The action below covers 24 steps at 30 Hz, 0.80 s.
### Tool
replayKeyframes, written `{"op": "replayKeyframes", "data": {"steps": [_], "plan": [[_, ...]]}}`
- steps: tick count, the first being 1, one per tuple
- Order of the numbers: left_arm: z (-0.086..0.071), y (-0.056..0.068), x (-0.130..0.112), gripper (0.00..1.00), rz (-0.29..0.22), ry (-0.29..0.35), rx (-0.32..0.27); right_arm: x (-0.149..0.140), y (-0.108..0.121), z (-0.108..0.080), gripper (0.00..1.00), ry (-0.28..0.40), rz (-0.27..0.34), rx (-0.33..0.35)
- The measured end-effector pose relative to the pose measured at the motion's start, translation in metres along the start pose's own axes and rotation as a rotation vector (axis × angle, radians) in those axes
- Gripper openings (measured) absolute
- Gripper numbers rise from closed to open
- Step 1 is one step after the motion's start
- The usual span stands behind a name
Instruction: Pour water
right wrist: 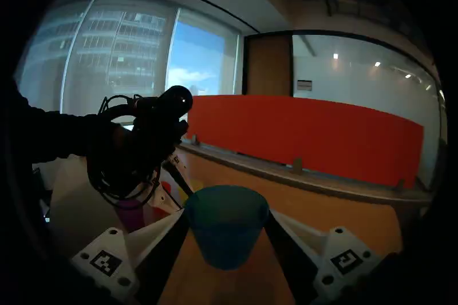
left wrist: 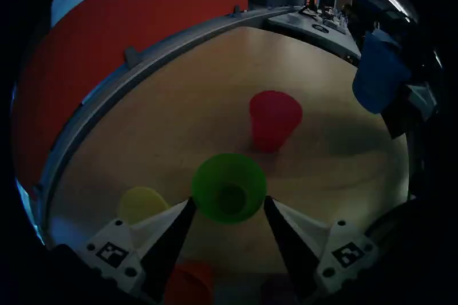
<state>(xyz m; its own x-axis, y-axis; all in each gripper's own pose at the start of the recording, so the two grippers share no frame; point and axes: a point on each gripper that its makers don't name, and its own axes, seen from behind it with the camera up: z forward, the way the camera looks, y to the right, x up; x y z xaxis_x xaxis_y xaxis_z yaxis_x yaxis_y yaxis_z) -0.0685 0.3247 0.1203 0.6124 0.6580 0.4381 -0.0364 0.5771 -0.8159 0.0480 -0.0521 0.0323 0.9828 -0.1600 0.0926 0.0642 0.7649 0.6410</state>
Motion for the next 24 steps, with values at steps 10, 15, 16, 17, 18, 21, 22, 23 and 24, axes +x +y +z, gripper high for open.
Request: {"op": "replayKeyframes", "data": {"steps": [10,15,16,17,18,21,22,23,24], "plan": [[-0.001,0.006,0.003,0.81,-0.013,0.019,-0.035,-0.003,0.0,0.001,0.91,-0.003,-0.001,0.002],[-0.003,0.006,0.007,0.81,-0.014,0.039,-0.042,-0.003,0.0,0.001,0.91,-0.003,-0.002,0.0],[-0.004,0.006,0.007,0.81,-0.012,0.043,-0.042,-0.002,0.0,0.001,0.91,-0.004,-0.002,0.0],[-0.005,0.006,0.008,0.81,-0.01,0.047,-0.042,-0.002,0.0,0.001,0.91,-0.004,-0.001,-0.001],[-0.005,0.005,0.008,0.8,-0.008,0.051,-0.041,-0.002,0.0,0.0,0.91,-0.004,-0.001,-0.001],[-0.008,0.006,0.01,0.8,-0.001,0.065,-0.037,0.001,0.0,0.001,0.91,-0.002,-0.002,-0.002],[-0.008,0.006,0.01,0.8,0.0,0.067,-0.039,0.001,-0.001,0.001,0.91,-0.002,-0.002,-0.001],[-0.009,0.007,0.01,0.8,0.001,0.07,-0.041,0.002,-0.001,0.001,0.91,-0.002,-0.003,-0.001],[-0.009,0.007,0.01,0.8,0.002,0.072,-0.042,0.002,-0.001,0.001,0.91,-0.001,-0.003,0.0]]}}
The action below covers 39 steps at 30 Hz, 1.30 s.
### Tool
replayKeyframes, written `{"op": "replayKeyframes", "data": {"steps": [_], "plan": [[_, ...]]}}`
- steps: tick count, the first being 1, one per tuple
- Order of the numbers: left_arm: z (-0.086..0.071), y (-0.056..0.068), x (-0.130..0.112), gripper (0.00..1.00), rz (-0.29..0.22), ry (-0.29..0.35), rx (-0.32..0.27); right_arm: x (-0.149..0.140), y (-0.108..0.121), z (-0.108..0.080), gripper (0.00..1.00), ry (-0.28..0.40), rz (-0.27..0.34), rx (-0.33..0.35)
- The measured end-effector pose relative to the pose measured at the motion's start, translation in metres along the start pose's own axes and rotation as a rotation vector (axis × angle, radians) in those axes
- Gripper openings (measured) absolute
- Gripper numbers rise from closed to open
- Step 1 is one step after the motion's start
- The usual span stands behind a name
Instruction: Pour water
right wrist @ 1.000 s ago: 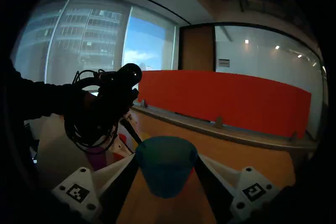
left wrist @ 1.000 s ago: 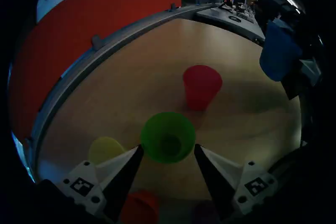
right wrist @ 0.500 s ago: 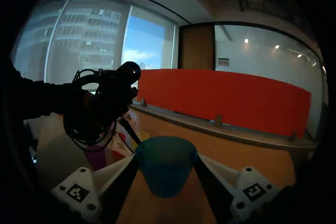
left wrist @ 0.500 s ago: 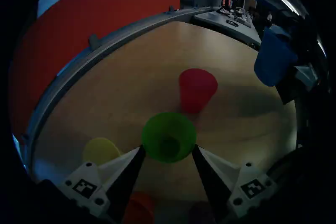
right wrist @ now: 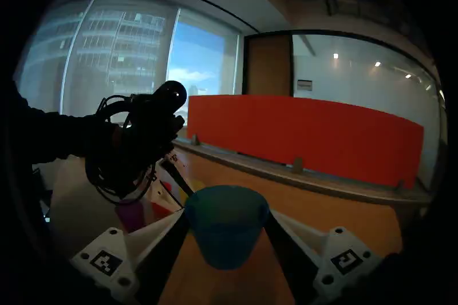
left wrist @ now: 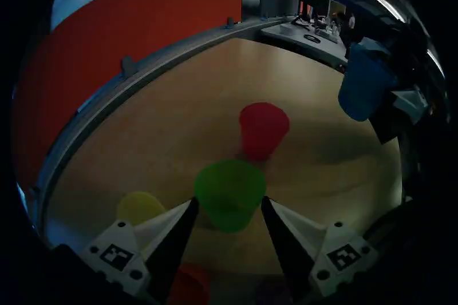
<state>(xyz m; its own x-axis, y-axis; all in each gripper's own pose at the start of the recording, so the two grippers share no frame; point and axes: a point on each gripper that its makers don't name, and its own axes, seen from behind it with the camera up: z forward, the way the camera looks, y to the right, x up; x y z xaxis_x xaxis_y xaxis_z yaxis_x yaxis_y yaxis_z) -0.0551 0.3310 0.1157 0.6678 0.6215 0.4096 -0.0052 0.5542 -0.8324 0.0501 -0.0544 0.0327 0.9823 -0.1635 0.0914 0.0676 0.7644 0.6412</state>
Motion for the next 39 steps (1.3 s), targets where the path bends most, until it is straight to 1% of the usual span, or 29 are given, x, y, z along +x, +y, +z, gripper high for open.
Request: {"op": "replayKeyframes", "data": {"steps": [8,20,29,39], "plan": [[-0.004,0.003,0.004,0.8,0.005,0.022,-0.009,0.003,-0.002,0.0,0.91,0.003,-0.006,0.003],[-0.01,0.004,0.005,0.79,0.007,0.035,-0.01,0.006,-0.004,0.001,0.91,0.004,-0.01,0.004],[-0.009,0.006,0.0,0.79,0.023,0.017,-0.01,0.007,-0.005,0.001,0.91,0.005,-0.014,0.006],[-0.008,0.007,-0.004,0.79,0.027,0.01,-0.016,0.007,-0.003,0.0,0.91,0.005,-0.014,0.003]]}}
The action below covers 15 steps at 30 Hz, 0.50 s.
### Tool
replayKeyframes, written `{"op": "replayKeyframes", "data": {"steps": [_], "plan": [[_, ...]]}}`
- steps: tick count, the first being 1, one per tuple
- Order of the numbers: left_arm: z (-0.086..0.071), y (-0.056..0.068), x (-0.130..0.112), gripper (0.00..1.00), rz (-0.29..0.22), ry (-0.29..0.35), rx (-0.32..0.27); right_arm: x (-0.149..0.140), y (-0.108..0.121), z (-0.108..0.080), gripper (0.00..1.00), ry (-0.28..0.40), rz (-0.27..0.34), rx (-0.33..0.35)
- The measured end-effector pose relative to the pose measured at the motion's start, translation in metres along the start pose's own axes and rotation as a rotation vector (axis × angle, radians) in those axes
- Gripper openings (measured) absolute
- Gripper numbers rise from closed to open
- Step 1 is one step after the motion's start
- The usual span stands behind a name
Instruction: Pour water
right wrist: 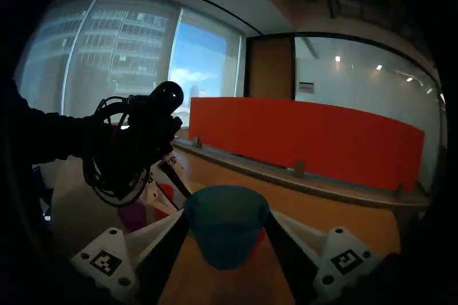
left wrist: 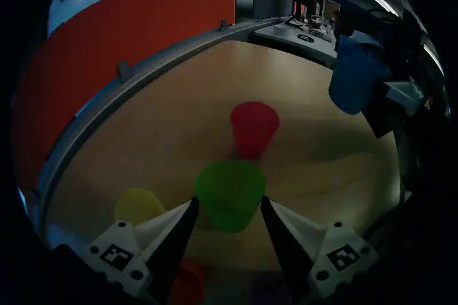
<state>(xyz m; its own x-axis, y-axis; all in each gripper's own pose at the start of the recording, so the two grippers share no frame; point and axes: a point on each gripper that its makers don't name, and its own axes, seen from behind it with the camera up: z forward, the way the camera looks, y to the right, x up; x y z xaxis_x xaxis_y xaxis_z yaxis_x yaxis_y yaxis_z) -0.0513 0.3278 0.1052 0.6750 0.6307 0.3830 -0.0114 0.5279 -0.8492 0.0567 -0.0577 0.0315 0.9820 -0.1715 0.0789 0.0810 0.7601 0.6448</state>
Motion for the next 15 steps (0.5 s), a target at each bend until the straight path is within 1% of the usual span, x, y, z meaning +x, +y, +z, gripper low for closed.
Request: {"op": "replayKeyframes", "data": {"steps": [9,15], "plan": [[0.001,-0.001,-0.01,0.79,0.007,-0.022,0.003,-0.002,0.001,0.0,0.91,-0.003,-0.001,-0.001],[0.001,0.0,-0.013,0.79,0.005,-0.026,-0.001,-0.002,0.001,0.0,0.91,-0.005,-0.003,0.0]]}}
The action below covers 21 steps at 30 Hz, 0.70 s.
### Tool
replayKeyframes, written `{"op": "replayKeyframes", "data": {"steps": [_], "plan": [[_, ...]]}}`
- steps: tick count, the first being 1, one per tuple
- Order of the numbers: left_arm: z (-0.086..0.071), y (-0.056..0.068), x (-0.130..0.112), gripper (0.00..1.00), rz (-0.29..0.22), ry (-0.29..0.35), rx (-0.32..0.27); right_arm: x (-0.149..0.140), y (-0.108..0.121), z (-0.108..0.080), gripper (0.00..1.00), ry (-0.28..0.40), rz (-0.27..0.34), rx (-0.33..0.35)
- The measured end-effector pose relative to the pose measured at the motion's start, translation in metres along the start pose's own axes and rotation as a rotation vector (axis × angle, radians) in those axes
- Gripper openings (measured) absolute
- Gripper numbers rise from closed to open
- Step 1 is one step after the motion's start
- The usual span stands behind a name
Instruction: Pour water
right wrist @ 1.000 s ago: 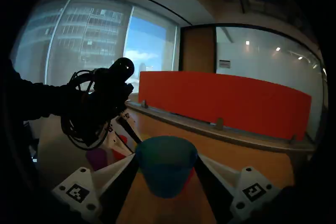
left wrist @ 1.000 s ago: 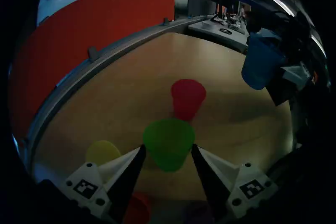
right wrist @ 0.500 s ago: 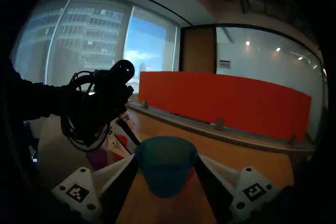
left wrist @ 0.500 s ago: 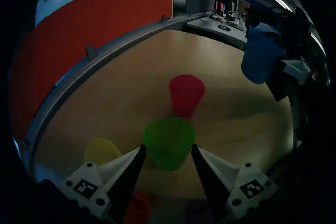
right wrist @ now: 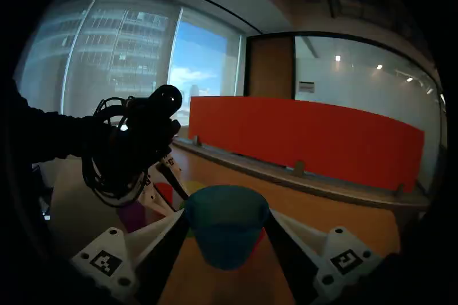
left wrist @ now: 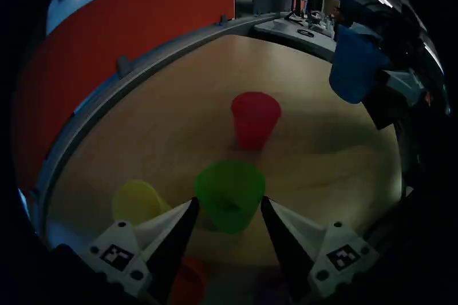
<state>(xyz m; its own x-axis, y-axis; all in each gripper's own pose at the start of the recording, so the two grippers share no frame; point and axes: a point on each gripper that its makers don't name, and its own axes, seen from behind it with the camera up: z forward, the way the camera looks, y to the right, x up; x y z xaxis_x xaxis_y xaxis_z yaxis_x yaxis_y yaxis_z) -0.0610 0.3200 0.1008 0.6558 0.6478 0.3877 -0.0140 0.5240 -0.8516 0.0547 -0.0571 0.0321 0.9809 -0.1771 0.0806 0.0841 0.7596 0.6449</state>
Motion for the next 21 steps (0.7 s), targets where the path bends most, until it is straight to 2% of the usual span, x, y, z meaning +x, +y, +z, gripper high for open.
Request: {"op": "replayKeyframes", "data": {"steps": [21], "plan": [[-0.008,0.004,-0.026,0.79,0.041,-0.05,0.015,0.001,-0.003,-0.001,0.91,-0.005,-0.009,0.002]]}}
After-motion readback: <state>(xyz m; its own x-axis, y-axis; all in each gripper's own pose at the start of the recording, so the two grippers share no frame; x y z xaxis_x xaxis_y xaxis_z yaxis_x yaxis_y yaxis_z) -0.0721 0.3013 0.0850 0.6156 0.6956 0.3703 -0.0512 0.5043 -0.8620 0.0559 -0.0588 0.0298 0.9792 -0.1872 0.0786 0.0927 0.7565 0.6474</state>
